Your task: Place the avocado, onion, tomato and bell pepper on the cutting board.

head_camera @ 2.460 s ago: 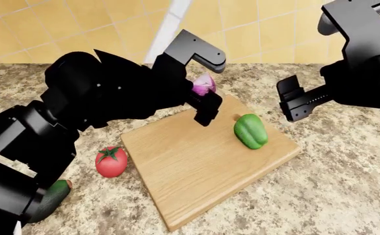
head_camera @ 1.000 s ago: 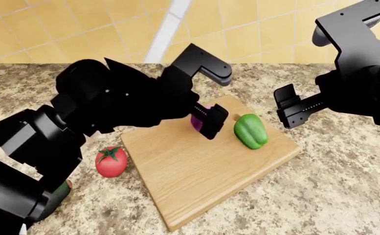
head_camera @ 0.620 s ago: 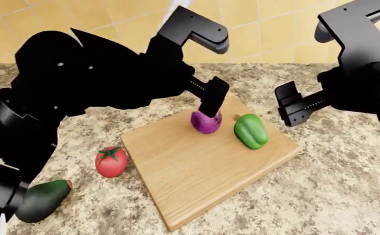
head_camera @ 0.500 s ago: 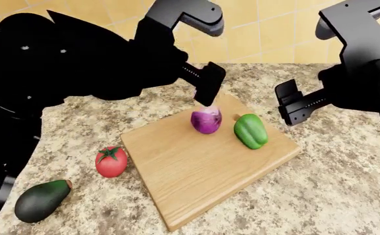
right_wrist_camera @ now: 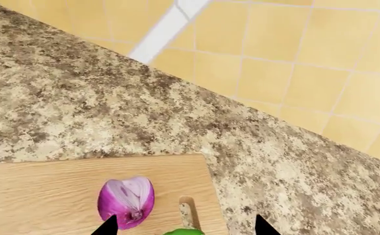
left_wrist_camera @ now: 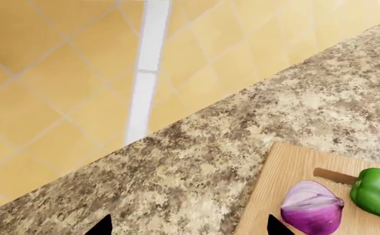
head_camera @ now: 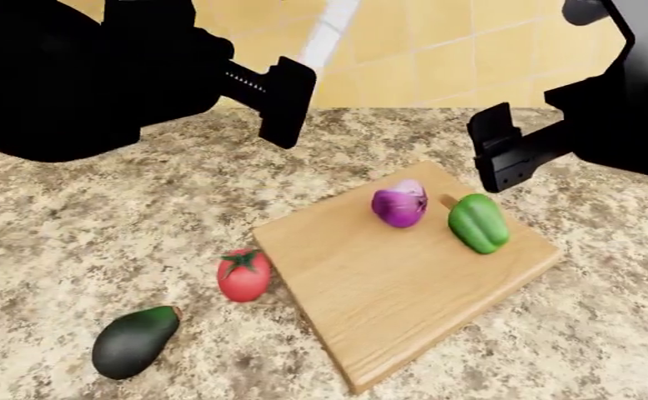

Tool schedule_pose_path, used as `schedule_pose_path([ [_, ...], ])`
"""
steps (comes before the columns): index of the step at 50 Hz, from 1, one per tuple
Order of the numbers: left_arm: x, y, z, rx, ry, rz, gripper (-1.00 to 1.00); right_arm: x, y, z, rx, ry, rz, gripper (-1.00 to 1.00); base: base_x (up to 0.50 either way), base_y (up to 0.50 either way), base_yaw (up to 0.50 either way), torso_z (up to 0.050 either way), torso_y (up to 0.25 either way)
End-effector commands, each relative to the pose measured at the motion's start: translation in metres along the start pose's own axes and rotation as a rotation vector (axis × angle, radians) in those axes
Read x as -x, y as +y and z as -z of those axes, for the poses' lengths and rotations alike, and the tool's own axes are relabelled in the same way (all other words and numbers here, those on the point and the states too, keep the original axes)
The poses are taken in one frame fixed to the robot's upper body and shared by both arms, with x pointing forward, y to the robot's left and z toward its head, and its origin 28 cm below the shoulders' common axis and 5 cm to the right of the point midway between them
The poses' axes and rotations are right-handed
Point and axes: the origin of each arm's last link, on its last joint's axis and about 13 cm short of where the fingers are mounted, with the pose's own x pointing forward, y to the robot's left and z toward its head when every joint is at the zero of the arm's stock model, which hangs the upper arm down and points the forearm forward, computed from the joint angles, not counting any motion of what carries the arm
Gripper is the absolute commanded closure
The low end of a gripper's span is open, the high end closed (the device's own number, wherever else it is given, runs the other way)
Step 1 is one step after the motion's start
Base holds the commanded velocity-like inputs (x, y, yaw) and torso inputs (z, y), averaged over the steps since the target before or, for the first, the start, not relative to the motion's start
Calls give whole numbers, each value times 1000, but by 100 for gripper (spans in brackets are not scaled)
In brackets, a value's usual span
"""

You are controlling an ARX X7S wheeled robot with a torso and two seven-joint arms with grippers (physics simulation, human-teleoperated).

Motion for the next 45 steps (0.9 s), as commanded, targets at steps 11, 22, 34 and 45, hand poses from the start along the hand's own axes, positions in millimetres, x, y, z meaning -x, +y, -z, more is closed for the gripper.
schedule_pose_path([
  [11, 56, -13, 7, -50, -31, -57, -100, 15, 13, 0, 35, -46, -69, -100, 0, 455, 0, 0, 0],
  [22, 58, -7, 12, -22, -37, -87, -100, 9, 26, -1, 96, -76, -99, -100, -197, 0, 0, 0, 0],
  [34, 49, 3, 22, -3, -7, -135, -100, -3, 33, 0, 109, -99, -132, -100, -284, 0, 0, 0, 0],
  [45, 35, 5, 32, -31, 55, -175, -100, -14, 44, 5, 152, -63, -173, -100, 0, 343, 0, 0, 0],
])
